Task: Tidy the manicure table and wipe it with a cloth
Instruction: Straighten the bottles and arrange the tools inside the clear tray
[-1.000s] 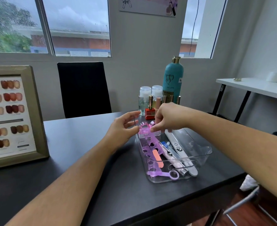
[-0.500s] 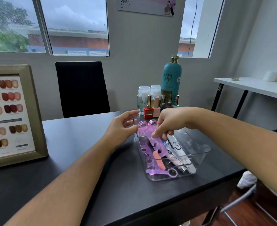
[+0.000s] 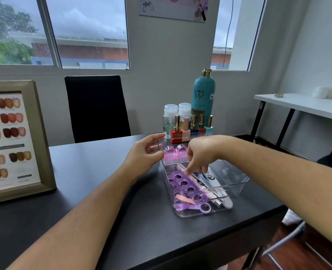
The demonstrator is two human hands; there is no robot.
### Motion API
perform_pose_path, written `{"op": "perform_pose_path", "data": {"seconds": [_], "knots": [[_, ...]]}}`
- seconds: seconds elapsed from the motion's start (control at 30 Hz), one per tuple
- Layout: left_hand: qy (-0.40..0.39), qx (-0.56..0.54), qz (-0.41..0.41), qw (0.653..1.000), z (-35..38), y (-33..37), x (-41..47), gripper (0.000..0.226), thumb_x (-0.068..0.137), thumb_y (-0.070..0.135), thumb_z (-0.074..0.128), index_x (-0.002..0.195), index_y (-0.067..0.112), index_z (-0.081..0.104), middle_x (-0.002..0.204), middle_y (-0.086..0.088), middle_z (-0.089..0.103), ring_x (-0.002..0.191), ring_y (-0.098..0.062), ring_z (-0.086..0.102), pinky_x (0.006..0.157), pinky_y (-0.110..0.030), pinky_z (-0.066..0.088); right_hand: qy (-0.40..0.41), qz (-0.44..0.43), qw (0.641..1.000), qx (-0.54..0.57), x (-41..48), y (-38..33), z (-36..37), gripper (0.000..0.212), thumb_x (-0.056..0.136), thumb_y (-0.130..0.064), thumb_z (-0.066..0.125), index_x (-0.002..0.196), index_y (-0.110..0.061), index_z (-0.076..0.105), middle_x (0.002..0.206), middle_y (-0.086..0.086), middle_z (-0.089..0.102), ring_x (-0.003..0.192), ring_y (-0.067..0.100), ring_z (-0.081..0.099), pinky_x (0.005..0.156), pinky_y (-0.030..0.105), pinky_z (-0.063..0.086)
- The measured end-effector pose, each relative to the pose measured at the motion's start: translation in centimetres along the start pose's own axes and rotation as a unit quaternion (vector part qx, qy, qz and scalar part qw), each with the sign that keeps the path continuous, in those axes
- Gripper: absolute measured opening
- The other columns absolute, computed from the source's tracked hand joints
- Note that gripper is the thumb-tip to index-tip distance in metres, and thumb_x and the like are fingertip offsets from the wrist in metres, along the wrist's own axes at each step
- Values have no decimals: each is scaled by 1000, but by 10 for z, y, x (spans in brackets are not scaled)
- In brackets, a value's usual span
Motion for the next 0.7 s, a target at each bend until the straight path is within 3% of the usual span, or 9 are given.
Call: {"op": "perform_pose_path", "data": {"seconds": [0.1, 0.27, 0.7], "knots": [[3, -2, -1, 1000, 0, 0, 0, 50, 84, 3, 60, 128, 24, 51, 132, 4, 54, 120, -15, 53, 97, -31, 46, 3, 5, 1000, -22, 0, -2, 4, 34, 79, -40, 72, 71, -9, 59, 68, 0, 67, 60, 12, 66, 52, 20, 48], [5, 1, -1, 1000, 1, 1, 1, 49, 84, 2, 60, 127, 25, 52, 133, 2, 54, 121, -17, 53, 101, -39, 45, 6, 15, 999, -47, 2, -9, 7, 30, 81, -30, 72, 67, -9, 56, 64, 1, 66, 52, 11, 63, 45, 18, 44], [5, -3, 2, 1000, 1, -1, 1, 49, 84, 1, 59, 125, 26, 52, 133, 2, 53, 122, -18, 52, 100, -37, 46, 19, 7, 996, -86, 4, -11, 7, 29, 83, -34, 66, 68, -11, 57, 63, 0, 58, 51, 12, 54, 45, 19, 42]]}}
Point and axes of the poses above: each hand's wrist, its own x-axis towards the middle knuckle, its own z-axis out of the palm, y = z × x, the point moved 4 cm from there along x, towards the middle knuckle
